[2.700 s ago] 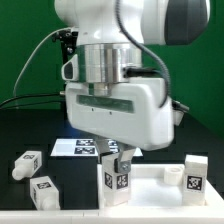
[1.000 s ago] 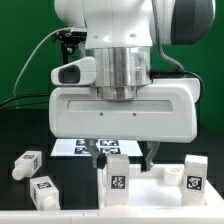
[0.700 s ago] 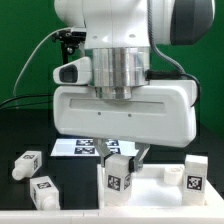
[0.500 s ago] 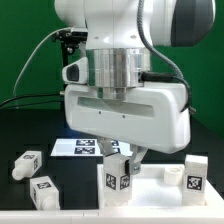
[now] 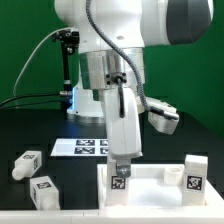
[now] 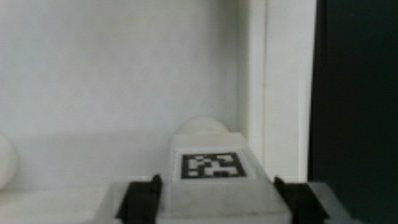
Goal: Assemble square table
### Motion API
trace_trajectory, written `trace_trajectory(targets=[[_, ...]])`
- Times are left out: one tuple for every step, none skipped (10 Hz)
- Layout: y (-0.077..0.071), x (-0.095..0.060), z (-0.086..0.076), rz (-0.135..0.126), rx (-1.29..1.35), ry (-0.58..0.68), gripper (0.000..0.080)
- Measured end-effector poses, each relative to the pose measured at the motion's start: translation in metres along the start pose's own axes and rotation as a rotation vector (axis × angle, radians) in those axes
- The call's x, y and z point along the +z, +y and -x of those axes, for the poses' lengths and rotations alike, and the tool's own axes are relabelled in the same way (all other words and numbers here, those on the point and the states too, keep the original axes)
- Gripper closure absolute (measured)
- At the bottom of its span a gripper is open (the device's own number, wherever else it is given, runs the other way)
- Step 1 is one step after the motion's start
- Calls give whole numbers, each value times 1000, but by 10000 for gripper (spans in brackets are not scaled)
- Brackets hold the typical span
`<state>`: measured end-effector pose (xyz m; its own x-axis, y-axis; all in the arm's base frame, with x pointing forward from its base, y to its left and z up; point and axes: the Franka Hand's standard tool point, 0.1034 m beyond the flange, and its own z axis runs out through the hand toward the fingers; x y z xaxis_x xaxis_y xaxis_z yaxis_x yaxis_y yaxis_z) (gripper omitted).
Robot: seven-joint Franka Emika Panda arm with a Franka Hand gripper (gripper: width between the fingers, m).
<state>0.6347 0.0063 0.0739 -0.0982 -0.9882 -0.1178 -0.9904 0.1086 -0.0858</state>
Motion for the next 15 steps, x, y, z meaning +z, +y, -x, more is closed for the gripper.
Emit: trace_trajectory(targets=[[0, 0, 0, 0, 6, 2, 511], [2, 0, 1, 22, -106, 5, 511], [1, -3, 3, 53, -263, 8, 431], [-1, -6, 4, 58, -453, 6, 251], [0, -5, 6, 60, -635, -1, 251], [2, -4, 6, 65, -811, -10, 167], [1, -4, 5, 64, -868, -8, 167], [1, -4, 3, 67, -960, -4, 167], [1, -4, 2, 68, -1010, -5, 151], [1, -4, 2, 68, -1057, -6, 151], [-1, -5, 1, 76, -1276, 12, 151], [-3, -6, 0, 73, -1415, 17, 150], [-3, -6, -1, 73, -1421, 16, 150], [-3, -6, 0, 72, -1380, 18, 150], [-3, -6, -1, 71, -1353, 18, 229]])
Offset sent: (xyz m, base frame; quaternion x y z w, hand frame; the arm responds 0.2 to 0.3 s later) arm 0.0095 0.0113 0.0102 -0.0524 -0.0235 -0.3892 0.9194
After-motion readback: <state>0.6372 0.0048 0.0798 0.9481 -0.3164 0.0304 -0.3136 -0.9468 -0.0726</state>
